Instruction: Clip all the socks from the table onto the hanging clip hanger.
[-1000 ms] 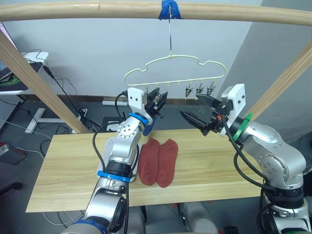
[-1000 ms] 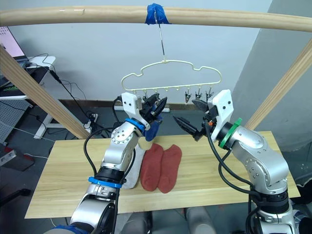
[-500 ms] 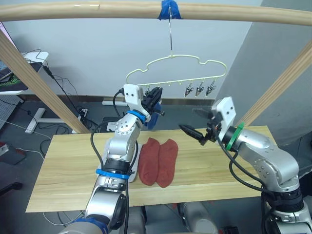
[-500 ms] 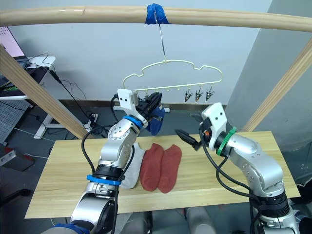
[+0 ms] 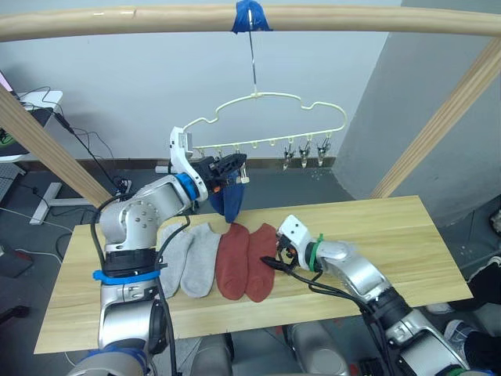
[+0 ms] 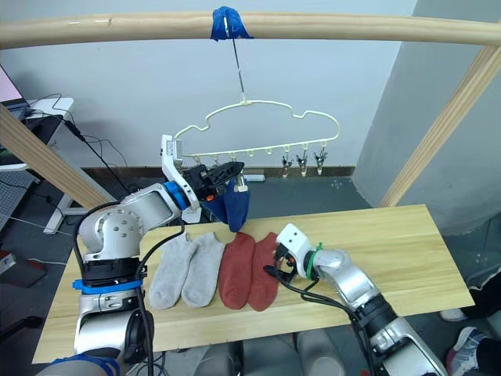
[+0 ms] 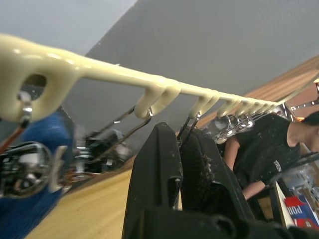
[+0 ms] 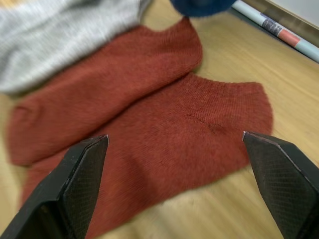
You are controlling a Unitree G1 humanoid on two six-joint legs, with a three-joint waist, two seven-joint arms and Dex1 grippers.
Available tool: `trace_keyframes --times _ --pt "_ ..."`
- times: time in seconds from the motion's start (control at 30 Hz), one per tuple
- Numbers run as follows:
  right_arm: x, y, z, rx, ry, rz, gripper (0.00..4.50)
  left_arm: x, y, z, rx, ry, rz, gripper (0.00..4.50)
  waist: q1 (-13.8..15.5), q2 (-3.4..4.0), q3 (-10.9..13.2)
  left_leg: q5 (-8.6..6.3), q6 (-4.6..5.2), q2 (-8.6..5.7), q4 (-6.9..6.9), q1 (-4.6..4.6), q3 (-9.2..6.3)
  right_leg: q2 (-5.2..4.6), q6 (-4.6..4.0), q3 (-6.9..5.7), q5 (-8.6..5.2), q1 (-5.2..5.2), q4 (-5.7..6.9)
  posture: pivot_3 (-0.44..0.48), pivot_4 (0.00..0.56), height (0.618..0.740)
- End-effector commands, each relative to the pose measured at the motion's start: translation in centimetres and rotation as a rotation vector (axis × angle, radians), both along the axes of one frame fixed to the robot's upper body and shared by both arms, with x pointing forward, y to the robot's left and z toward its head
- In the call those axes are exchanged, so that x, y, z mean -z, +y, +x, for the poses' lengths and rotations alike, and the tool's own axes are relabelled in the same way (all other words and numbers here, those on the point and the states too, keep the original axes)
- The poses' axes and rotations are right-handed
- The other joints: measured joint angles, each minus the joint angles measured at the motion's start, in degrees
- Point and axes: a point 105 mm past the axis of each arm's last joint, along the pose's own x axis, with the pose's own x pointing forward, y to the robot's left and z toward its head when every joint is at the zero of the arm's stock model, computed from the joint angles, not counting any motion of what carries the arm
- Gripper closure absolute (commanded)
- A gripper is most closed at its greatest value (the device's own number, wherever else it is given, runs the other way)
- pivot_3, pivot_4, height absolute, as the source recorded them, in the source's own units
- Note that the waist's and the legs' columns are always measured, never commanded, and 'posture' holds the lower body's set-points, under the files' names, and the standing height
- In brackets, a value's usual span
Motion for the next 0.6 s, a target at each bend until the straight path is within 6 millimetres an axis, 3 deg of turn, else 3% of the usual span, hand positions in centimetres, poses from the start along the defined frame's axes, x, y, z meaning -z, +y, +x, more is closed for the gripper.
trace_keyframes --times 0.03,0.4,0.5,0.6 --pt "0.8 0.0 0.8 0.011 -0.039 -0.044 0.0 -0.3 -0.3 -1.0 0.032 0.001 0.005 4.47 0.5 -0.01 0.0 0.0 0.0 0.0 0.0 0.01 -0.03 0.01 0.0 -0.03 0.0 0.0 0.01 -0.114 0.211 0.74" --pt "4.1 -0.3 0.9 -0.009 -0.028 -0.138 0.0 -0.5 -0.3 -1.6 0.028 0.001 0.007 4.47 1.3 -0.02 -0.1 0.01 -0.01 0.0 -0.01 0.18 -0.03 0.01 -0.01 -0.01 0.01 0.12 0.05 -0.092 0.2 0.74" --pt "4.9 -1.3 0.3 -0.044 -0.051 -0.185 0.51 -0.5 -0.5 -1.8 0.034 -0.006 0.006 4.47 1.4 -0.02 -0.1 0.0 -0.02 0.0 -0.01 0.28 -0.02 0.01 -0.01 -0.01 0.01 0.24 0.04 -0.093 0.193 0.74" --pt "5.0 -1.9 0.1 -0.057 -0.059 -0.198 1.47 -0.6 -0.7 -2.0 0.049 -0.006 -0.008 4.47 1.9 -0.02 -0.1 0.0 -0.02 -0.01 -0.03 0.55 -0.02 0.01 0.0 -0.01 0.0 0.53 -0.02 -0.093 0.19 0.74"
